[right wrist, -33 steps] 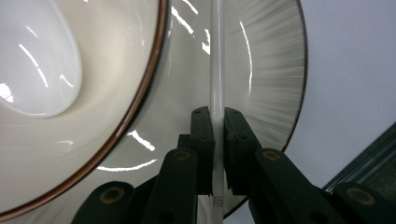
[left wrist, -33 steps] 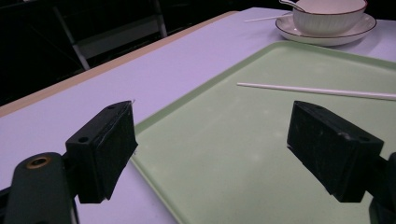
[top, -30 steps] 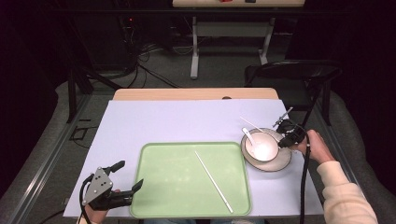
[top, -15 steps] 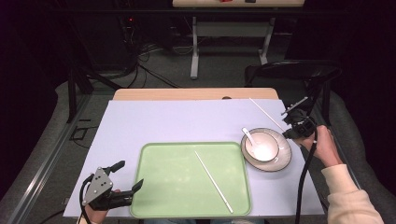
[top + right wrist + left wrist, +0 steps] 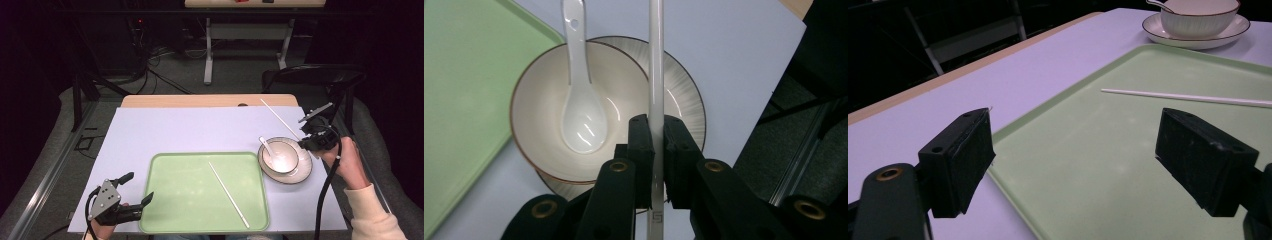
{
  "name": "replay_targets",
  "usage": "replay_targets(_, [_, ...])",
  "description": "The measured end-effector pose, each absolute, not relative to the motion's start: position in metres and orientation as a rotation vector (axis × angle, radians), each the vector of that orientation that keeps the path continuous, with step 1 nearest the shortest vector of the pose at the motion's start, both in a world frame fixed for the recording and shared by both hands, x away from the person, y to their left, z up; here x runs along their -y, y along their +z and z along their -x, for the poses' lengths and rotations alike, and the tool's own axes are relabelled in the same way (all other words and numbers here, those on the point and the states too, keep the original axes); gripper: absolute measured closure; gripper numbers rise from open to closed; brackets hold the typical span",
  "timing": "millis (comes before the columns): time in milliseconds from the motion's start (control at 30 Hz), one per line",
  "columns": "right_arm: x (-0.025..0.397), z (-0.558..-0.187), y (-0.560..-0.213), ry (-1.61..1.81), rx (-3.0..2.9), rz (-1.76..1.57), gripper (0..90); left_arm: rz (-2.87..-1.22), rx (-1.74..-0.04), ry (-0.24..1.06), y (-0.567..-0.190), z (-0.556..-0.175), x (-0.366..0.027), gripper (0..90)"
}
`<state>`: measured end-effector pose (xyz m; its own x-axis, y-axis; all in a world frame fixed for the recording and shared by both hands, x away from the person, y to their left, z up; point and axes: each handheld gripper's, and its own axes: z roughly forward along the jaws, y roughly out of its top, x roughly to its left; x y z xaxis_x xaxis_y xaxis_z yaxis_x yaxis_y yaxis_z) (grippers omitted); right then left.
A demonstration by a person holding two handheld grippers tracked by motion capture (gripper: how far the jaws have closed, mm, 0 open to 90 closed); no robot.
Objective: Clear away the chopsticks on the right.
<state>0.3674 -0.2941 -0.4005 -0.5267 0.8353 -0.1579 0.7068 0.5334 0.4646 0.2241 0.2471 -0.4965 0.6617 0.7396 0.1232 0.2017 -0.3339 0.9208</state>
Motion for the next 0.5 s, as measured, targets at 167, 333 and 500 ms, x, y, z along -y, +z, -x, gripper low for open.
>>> replay_targets(167, [0.281,-0.354,-0.398,0.537,-2.428,-1.243,83.6,-1.866,-0.743,0.667,-0.496,-0.224,-0.247,15.6])
replay_targets(333, [0.259,-0.337,-0.401,0.542,-2.459,-1.196,83.6,-1.868,-0.740,0.665,-0.496,-0.224,-0.246,15.6])
replay_targets(500, [0.242,-0.329,-0.409,0.551,-2.496,-1.171,83.6,-1.863,-0.740,0.667,-0.496,-0.224,-0.246,15.6])
